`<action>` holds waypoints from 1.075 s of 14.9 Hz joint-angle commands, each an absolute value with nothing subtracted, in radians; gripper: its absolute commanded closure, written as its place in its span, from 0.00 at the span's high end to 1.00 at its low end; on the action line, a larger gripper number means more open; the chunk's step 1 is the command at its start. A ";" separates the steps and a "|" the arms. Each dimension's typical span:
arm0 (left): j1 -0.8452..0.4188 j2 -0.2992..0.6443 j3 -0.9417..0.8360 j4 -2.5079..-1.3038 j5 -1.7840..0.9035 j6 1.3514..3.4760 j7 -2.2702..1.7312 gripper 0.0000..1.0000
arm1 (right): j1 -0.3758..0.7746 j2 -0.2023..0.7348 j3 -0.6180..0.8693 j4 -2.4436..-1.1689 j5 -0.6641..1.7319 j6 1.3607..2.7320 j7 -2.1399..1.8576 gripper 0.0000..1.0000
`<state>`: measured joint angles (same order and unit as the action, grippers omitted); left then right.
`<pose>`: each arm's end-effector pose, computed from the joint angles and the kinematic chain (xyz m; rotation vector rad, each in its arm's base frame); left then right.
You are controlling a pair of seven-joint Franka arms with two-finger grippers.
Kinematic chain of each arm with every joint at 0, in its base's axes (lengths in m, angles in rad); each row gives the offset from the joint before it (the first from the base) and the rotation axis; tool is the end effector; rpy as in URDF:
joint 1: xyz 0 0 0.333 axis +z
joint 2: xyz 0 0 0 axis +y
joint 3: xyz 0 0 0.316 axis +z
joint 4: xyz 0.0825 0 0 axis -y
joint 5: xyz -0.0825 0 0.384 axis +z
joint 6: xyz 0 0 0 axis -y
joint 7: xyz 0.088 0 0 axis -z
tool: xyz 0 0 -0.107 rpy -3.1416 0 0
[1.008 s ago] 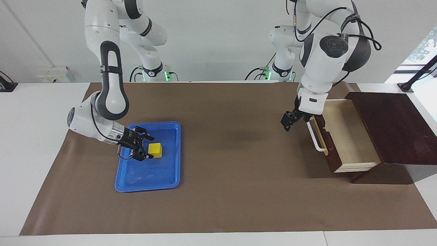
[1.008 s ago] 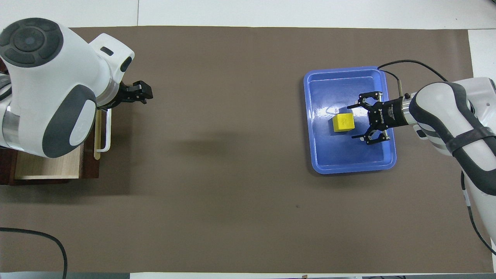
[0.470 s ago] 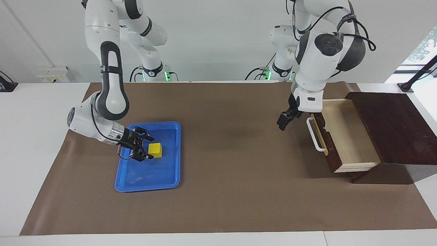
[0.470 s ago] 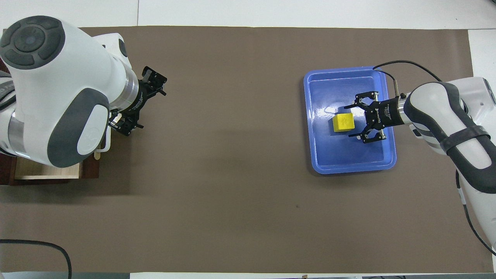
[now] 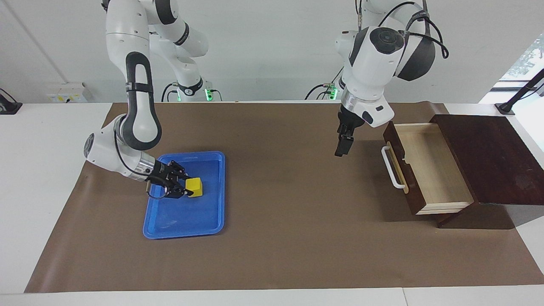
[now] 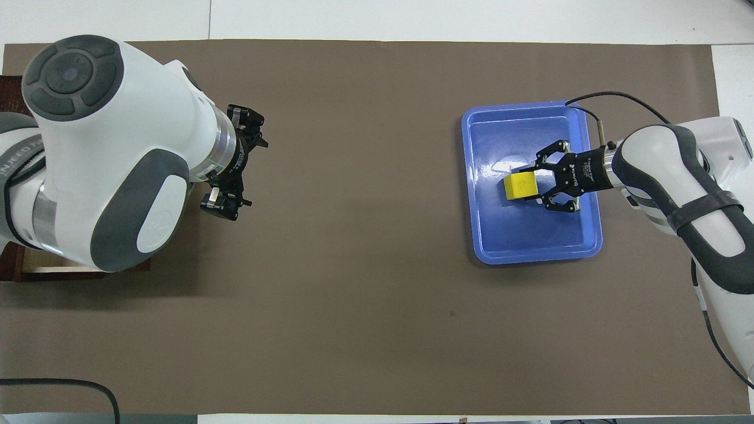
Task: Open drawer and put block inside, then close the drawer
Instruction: 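Lift the yellow block with the right gripper toward the left gripper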
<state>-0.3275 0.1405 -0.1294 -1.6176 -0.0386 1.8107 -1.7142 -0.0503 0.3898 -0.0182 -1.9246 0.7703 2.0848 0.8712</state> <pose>0.5497 -0.2687 0.5425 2.4724 1.8163 -0.0372 0.6067 -0.0063 0.2807 -1.9808 1.6848 0.5888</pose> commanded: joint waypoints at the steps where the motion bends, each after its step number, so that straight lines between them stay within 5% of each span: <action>1: -0.345 0.114 -0.117 -1.643 -0.092 1.805 -1.782 1.00 | -0.044 0.394 -0.017 -1.904 0.799 2.094 0.865 0.00; 6: -0.357 0.109 -0.114 -1.651 -0.101 1.816 -1.896 1.00 | 0.004 0.414 -0.018 -1.734 0.738 1.987 1.017 0.00; 12: -0.367 0.106 -0.113 -1.663 -0.094 1.804 -1.908 1.00 | 0.196 0.405 -0.011 -1.626 0.713 1.996 1.305 0.00; 16: -0.459 0.213 -0.110 -1.585 -0.002 1.750 -2.038 1.00 | 0.303 0.407 -0.011 -1.595 0.719 2.042 1.428 0.00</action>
<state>-0.3972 0.1530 -0.1278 -1.6307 -0.0465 1.7861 -1.9539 0.2746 0.3913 -0.0088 -1.6290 0.7226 2.0254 1.3721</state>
